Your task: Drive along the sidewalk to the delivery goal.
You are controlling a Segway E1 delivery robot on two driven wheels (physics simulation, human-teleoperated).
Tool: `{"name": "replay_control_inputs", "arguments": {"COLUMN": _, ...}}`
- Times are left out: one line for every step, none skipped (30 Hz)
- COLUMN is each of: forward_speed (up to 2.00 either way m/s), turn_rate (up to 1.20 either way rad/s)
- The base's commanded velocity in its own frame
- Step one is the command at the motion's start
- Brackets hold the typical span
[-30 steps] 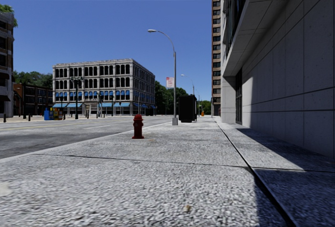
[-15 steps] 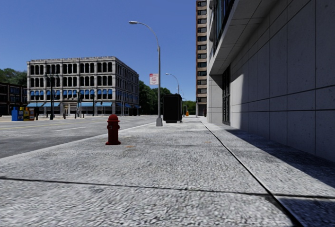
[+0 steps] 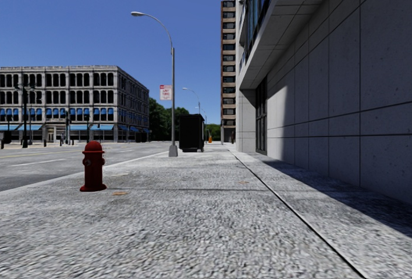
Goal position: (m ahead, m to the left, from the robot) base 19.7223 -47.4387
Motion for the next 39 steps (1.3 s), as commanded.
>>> {"name": "replay_control_inputs", "arguments": {"forward_speed": 2.00, "turn_rate": -0.31}}
{"name": "replay_control_inputs", "arguments": {"forward_speed": 2.00, "turn_rate": -0.31}}
{"name": "replay_control_inputs", "arguments": {"forward_speed": 2.00, "turn_rate": -0.31}}
{"name": "replay_control_inputs", "arguments": {"forward_speed": 2.00, "turn_rate": -0.31}}
{"name": "replay_control_inputs", "arguments": {"forward_speed": 2.00, "turn_rate": -0.31}}
{"name": "replay_control_inputs", "arguments": {"forward_speed": 2.00, "turn_rate": -0.31}}
{"name": "replay_control_inputs", "arguments": {"forward_speed": 2.00, "turn_rate": -0.31}}
{"name": "replay_control_inputs", "arguments": {"forward_speed": 2.00, "turn_rate": -0.31}}
{"name": "replay_control_inputs", "arguments": {"forward_speed": 2.00, "turn_rate": -0.31}}
{"name": "replay_control_inputs", "arguments": {"forward_speed": 2.00, "turn_rate": -0.31}}
{"name": "replay_control_inputs", "arguments": {"forward_speed": 2.00, "turn_rate": -0.31}}
{"name": "replay_control_inputs", "arguments": {"forward_speed": 2.00, "turn_rate": -0.31}}
{"name": "replay_control_inputs", "arguments": {"forward_speed": 2.00, "turn_rate": 0.00}}
{"name": "replay_control_inputs", "arguments": {"forward_speed": 2.00, "turn_rate": 0.00}}
{"name": "replay_control_inputs", "arguments": {"forward_speed": 2.00, "turn_rate": 0.00}}
{"name": "replay_control_inputs", "arguments": {"forward_speed": 2.00, "turn_rate": 0.00}}
{"name": "replay_control_inputs", "arguments": {"forward_speed": 2.00, "turn_rate": 0.00}}
{"name": "replay_control_inputs", "arguments": {"forward_speed": 2.00, "turn_rate": 0.00}}
{"name": "replay_control_inputs", "arguments": {"forward_speed": 2.00, "turn_rate": 0.00}}
{"name": "replay_control_inputs", "arguments": {"forward_speed": 2.00, "turn_rate": 0.00}}
{"name": "replay_control_inputs", "arguments": {"forward_speed": 2.00, "turn_rate": 0.00}}
{"name": "replay_control_inputs", "arguments": {"forward_speed": 2.00, "turn_rate": 0.00}}
{"name": "replay_control_inputs", "arguments": {"forward_speed": 2.00, "turn_rate": 0.00}}
{"name": "replay_control_inputs", "arguments": {"forward_speed": 2.00, "turn_rate": 0.00}}
{"name": "replay_control_inputs", "arguments": {"forward_speed": 2.00, "turn_rate": 0.00}}
{"name": "replay_control_inputs", "arguments": {"forward_speed": 2.00, "turn_rate": 0.00}}
{"name": "replay_control_inputs", "arguments": {"forward_speed": 2.00, "turn_rate": 0.00}}
{"name": "replay_control_inputs", "arguments": {"forward_speed": 2.00, "turn_rate": 0.00}}
{"name": "replay_control_inputs", "arguments": {"forward_speed": 2.00, "turn_rate": 0.00}}
{"name": "replay_control_inputs", "arguments": {"forward_speed": 2.00, "turn_rate": 0.00}}
{"name": "replay_control_inputs", "arguments": {"forward_speed": 2.00, "turn_rate": 0.00}}
{"name": "replay_control_inputs", "arguments": {"forward_speed": 2.00, "turn_rate": 0.00}}
{"name": "replay_control_inputs", "arguments": {"forward_speed": 2.00, "turn_rate": 0.00}}
{"name": "replay_control_inputs", "arguments": {"forward_speed": 2.00, "turn_rate": 0.00}}
{"name": "replay_control_inputs", "arguments": {"forward_speed": 2.00, "turn_rate": 0.00}}
{"name": "replay_control_inputs", "arguments": {"forward_speed": 2.00, "turn_rate": 0.00}}
{"name": "replay_control_inputs", "arguments": {"forward_speed": 2.00, "turn_rate": 0.00}}
{"name": "replay_control_inputs", "arguments": {"forward_speed": 2.00, "turn_rate": 0.00}}
{"name": "replay_control_inputs", "arguments": {"forward_speed": 2.00, "turn_rate": 0.00}}
